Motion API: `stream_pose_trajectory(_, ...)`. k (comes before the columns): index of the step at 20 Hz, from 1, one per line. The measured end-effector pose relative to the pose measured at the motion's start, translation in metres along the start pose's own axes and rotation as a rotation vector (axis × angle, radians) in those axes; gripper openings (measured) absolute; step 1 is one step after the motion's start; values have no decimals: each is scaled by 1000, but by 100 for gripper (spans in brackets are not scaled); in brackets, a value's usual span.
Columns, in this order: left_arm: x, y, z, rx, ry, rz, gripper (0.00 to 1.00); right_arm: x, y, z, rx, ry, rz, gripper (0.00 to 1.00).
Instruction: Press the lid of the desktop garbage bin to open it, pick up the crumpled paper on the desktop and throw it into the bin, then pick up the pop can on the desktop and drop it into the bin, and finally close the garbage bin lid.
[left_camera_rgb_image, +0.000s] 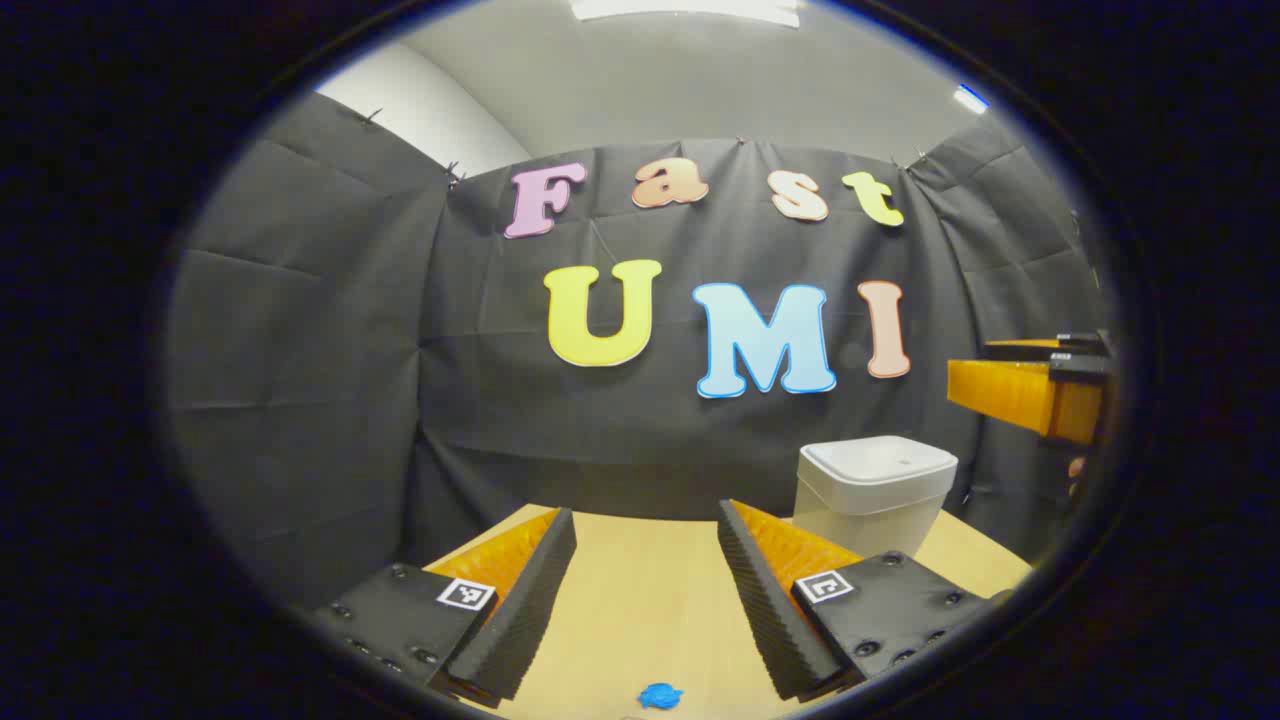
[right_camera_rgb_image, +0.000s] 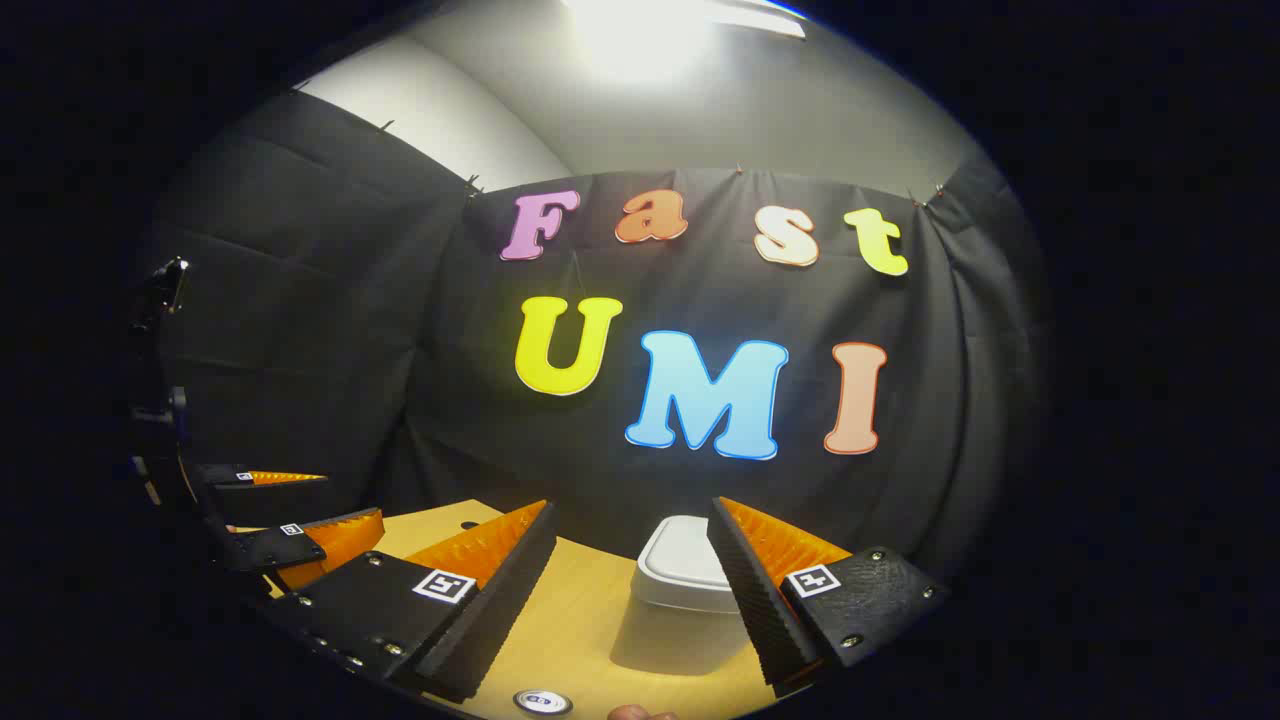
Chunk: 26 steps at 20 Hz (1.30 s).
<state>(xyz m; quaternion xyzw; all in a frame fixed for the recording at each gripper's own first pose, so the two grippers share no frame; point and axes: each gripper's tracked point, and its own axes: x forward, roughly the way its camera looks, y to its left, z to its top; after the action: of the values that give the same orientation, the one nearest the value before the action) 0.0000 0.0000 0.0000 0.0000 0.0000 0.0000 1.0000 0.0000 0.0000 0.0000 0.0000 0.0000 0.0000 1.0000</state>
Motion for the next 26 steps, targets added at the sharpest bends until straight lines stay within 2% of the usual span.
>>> stream_pose_trajectory(2, 7, 2, 3, 13, -16, -3, 98, 0, -8, -21, 15, 51, -71, 100)
stream_pose_trajectory(4, 16, 2, 4, 18, -26, -25, 97, 0, -12, -34, 64, 82, -131, 98)
stream_pose_trajectory(5, 22, 2, 5, 17, -23, -39, 94, 1, -15, -39, 85, 86, -165, 98)
stream_pose_trajectory(6, 29, 4, 5, 17, -22, -49, 97, 2, -19, -40, 95, 84, -201, 98)
stream_pose_trajectory(7, 35, 7, 6, 15, -18, -59, 90, 2, -23, -43, 95, 84, -240, 97)
stream_pose_trajectory(11, 55, 7, 8, 9, -22, -115, 94, -1, -28, -45, 48, 72, -335, 98)
stream_pose_trajectory(12, 58, 8, 11, 15, -30, -119, 96, 0, -28, -43, 34, 65, -340, 98)
stream_pose_trajectory(15, 67, 6, 15, 25, -41, -112, 96, 1, -30, -43, -21, 64, -355, 98)
stream_pose_trajectory(18, 72, 2, 19, 20, -47, -103, 94, 9, -25, -41, -20, 51, -322, 97)
stream_pose_trajectory(19, 72, -1, 16, 18, -45, -104, 97, 9, -25, -42, -19, 50, -312, 97)
stream_pose_trajectory(21, 71, -3, 16, 19, -45, -101, 97, 13, -25, -46, -18, 56, -295, 97)
stream_pose_trajectory(22, 72, -5, 16, 19, -42, -98, 94, 14, -26, -47, -19, 60, -289, 97)
stream_pose_trajectory(24, 74, -10, 14, 15, -38, -99, 94, 14, -33, -50, -22, 60, -301, 97)
stream_pose_trajectory(25, 74, -13, 14, 16, -36, -100, 97, 15, -33, -50, -18, 58, -296, 89)
stream_pose_trajectory(26, 73, -14, 14, 18, -34, -102, 97, 16, -35, -52, -14, 61, -304, 86)
